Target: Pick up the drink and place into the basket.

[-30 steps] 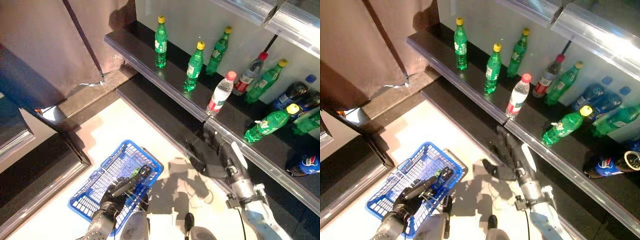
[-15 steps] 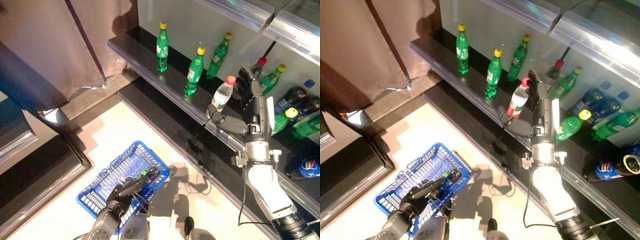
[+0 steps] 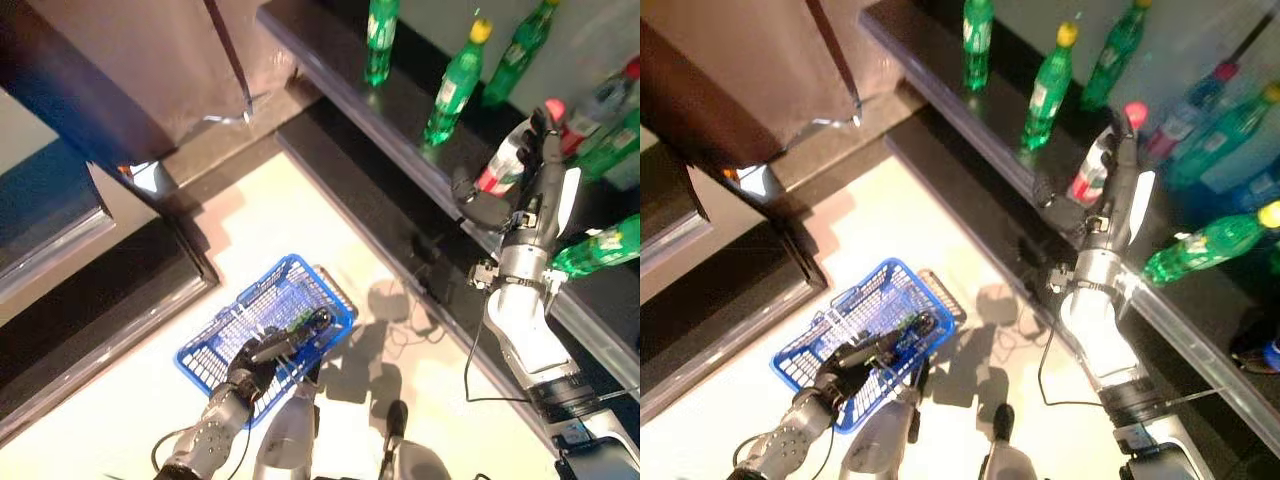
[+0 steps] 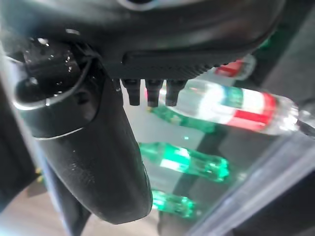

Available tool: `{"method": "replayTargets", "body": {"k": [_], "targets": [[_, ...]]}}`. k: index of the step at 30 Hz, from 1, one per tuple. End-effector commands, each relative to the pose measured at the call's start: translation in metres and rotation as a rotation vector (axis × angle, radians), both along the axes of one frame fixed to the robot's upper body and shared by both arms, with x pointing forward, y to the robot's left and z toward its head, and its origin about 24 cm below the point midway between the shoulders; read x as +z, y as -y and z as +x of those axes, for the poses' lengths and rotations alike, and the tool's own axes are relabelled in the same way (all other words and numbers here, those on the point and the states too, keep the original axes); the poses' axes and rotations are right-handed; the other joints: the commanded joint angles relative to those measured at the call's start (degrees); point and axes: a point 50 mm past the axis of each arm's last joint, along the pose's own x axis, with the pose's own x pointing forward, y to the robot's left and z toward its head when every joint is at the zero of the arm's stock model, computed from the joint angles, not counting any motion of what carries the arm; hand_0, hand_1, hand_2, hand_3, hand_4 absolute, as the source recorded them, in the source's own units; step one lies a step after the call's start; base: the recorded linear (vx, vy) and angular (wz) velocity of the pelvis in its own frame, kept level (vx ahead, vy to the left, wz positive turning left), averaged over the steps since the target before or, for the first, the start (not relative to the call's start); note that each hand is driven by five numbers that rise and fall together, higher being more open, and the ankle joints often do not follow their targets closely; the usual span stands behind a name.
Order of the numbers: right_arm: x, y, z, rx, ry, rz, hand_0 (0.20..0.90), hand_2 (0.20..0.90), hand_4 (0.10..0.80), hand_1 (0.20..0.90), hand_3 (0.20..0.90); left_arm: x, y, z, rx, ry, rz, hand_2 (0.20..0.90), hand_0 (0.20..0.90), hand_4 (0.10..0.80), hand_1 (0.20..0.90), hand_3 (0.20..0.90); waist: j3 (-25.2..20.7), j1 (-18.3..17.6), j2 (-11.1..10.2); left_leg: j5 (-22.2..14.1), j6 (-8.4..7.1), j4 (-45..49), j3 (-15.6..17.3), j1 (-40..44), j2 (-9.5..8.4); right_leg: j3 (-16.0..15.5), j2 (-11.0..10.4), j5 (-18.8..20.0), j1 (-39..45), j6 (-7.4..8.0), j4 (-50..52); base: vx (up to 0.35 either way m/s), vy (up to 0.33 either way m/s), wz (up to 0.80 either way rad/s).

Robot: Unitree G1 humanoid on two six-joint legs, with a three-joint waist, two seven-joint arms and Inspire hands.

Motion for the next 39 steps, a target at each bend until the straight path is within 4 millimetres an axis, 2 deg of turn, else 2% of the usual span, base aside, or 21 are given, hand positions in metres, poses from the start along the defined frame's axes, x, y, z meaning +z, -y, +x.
{"method": "replayTargets", "body": {"k": [1,9,18,24,30,39], "targets": [[0.079,-0.014,-0.005,0.021,0.402,-0.039,0.900,0.900,0.800,0.900,0.900,0.054,0.004,0.022,-0.082,0.308,-0.008,0.300,0.300,0.100,0.300,0.200,0.03,0.55,-1.86,-5.33,-3.72,8.13,-2.32,-6.74,-0.16,-0.44,-1.69,1.02,0.67,0.32,0.11,-0.127,-0.029,-0.02],[0.108,-0.011,-0.007,-0.082,0.543,-0.005,0.900,0.900,0.800,0.900,0.900,0.071,0.004,0.034,-0.067,0.377,-0.005,0.300,0.300,0.100,0.300,0.200,3.44,-0.32,-1.09,-4.62,-3.47,6.85,-1.26,-8.79,0.13,0.31,-1.83,2.05,-3.51,-0.05,-0.17,-0.096,-0.020,-0.02],[0.131,-0.020,-0.030,-0.223,0.810,-0.033,0.900,0.900,0.800,0.900,0.900,0.080,0.010,0.037,-0.057,0.405,-0.012,0.300,0.300,0.100,0.300,0.200,3.81,-1.96,-0.79,-4.49,-3.00,5.33,-0.09,-9.59,0.18,1.11,-1.61,3.09,-8.60,-0.69,0.18,-0.044,0.008,-0.07],[0.133,-0.023,-0.044,-0.264,0.934,0.023,0.900,0.900,0.800,0.900,0.900,0.081,0.013,0.037,-0.044,0.409,-0.023,0.300,0.300,0.100,0.300,0.200,3.81,-3.27,-0.30,-4.71,-2.74,4.69,0.63,-8.82,0.22,1.77,-1.36,3.24,-12.01,-1.23,2.18,-0.006,0.027,-0.08],[0.127,-0.030,-0.047,-0.223,0.931,0.030,0.900,0.900,0.800,0.900,0.900,0.079,0.015,0.035,-0.027,0.407,-0.039,0.300,0.300,0.100,0.300,0.200,3.81,-4.47,0.27,-4.93,-2.36,4.36,1.29,-7.88,0.28,2.57,-1.18,3.29,-14.46,-1.76,4.15,0.010,0.050,-0.07],[0.125,-0.032,-0.030,-0.122,0.786,0.036,0.900,0.900,0.800,0.900,0.900,0.077,0.019,0.036,-0.026,0.404,-0.050,0.300,0.300,0.100,0.300,0.200,3.81,-4.90,0.92,-5.19,-1.88,4.34,2.06,-7.39,0.07,2.39,-1.37,3.24,-16.85,-1.99,6.42,0.018,0.023,-0.07]]}}
